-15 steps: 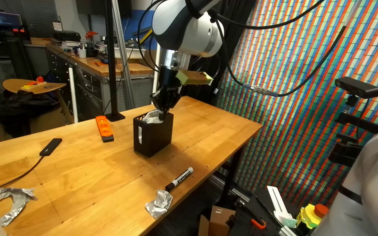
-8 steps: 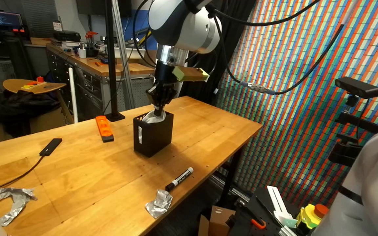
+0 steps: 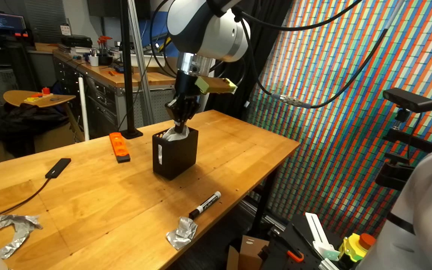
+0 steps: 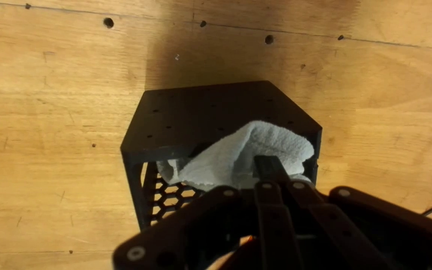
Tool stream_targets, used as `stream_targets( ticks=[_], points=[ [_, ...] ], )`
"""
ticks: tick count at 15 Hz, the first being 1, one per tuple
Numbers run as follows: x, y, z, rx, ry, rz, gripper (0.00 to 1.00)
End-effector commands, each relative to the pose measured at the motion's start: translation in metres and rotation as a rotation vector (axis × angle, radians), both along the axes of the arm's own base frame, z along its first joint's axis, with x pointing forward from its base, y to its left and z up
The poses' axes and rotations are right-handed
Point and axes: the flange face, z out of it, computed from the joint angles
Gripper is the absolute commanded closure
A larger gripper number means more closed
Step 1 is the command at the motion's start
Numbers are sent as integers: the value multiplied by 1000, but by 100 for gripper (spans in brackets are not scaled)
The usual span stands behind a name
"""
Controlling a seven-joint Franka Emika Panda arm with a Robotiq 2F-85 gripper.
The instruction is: Put the towel in the black box
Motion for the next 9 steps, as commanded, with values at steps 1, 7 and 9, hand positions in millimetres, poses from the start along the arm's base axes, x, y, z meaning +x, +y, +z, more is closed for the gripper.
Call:
stream_targets(
  ticks=[1, 7, 9],
  points=[
    [12, 1, 0, -3, -17, 19, 98],
    [22, 4, -6, -23, -16, 50, 98],
    [24, 1, -11, -73, -15, 91, 98]
  ],
)
